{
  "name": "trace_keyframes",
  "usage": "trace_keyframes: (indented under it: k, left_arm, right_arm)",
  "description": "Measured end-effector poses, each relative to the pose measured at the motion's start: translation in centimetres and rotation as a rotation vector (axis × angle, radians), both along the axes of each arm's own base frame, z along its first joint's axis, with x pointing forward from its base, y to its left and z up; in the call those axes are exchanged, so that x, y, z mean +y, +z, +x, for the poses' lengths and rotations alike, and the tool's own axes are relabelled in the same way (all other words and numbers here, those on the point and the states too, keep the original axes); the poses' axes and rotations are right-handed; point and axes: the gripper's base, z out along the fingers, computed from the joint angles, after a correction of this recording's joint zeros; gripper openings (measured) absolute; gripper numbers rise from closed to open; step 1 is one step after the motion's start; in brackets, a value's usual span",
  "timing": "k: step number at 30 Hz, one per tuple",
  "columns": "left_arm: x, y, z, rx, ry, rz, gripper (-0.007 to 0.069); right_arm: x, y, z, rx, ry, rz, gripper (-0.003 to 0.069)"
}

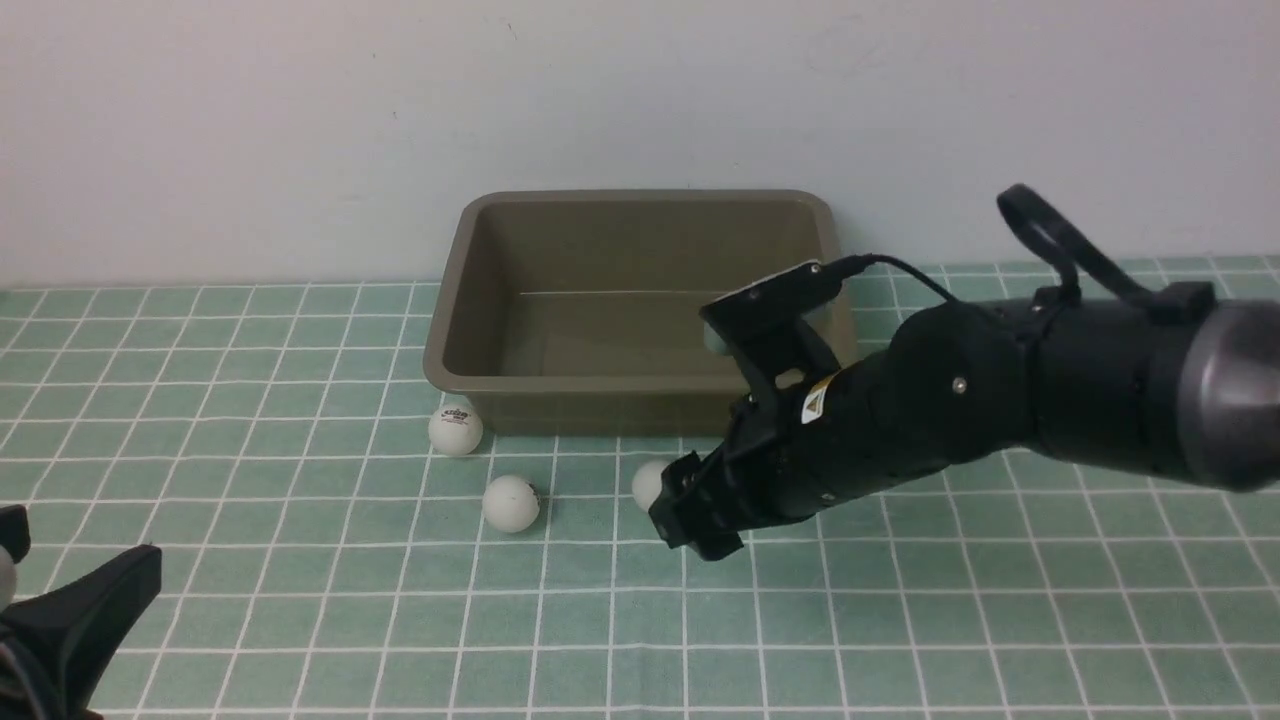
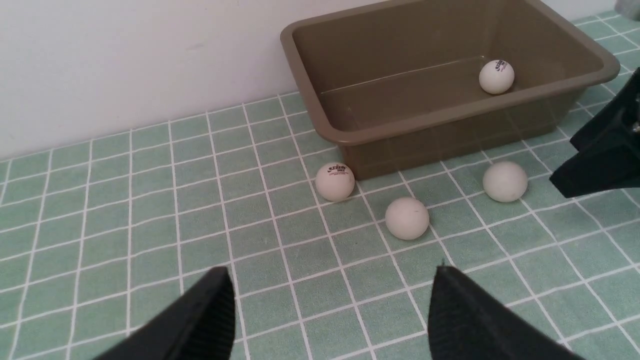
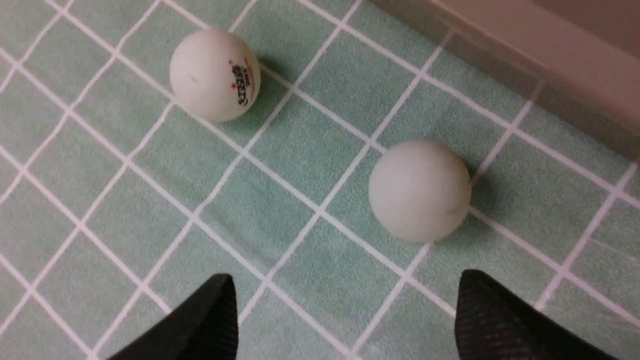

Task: Put the table tennis balls in the box on the green coffee tablecloth.
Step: 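Reach for and grasp a ping pong ball on the table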

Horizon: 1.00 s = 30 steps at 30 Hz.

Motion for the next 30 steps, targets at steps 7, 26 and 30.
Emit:
trace_keyframes:
  k: [7, 26, 30]
  left_arm:
    - [0.0, 0.0, 0.0, 0.001, 0.0, 0.0, 0.0469]
    - [0.0, -0.1, 0.0, 0.006, -0.002, 0.001, 0.0469]
    - [0.0, -0.1, 0.0, 0.009, -0.003, 0.001, 0.0469]
  right_arm:
    - [1.5, -1.5, 1.9, 0.02, -0.048, 0.045, 0.0525]
    - [2.0, -4.4, 4.0, -0.022, -0.101, 0.048, 0.0575]
    - [1.8, -4.8, 4.3, -0.022, -0.112, 0.044, 0.0575]
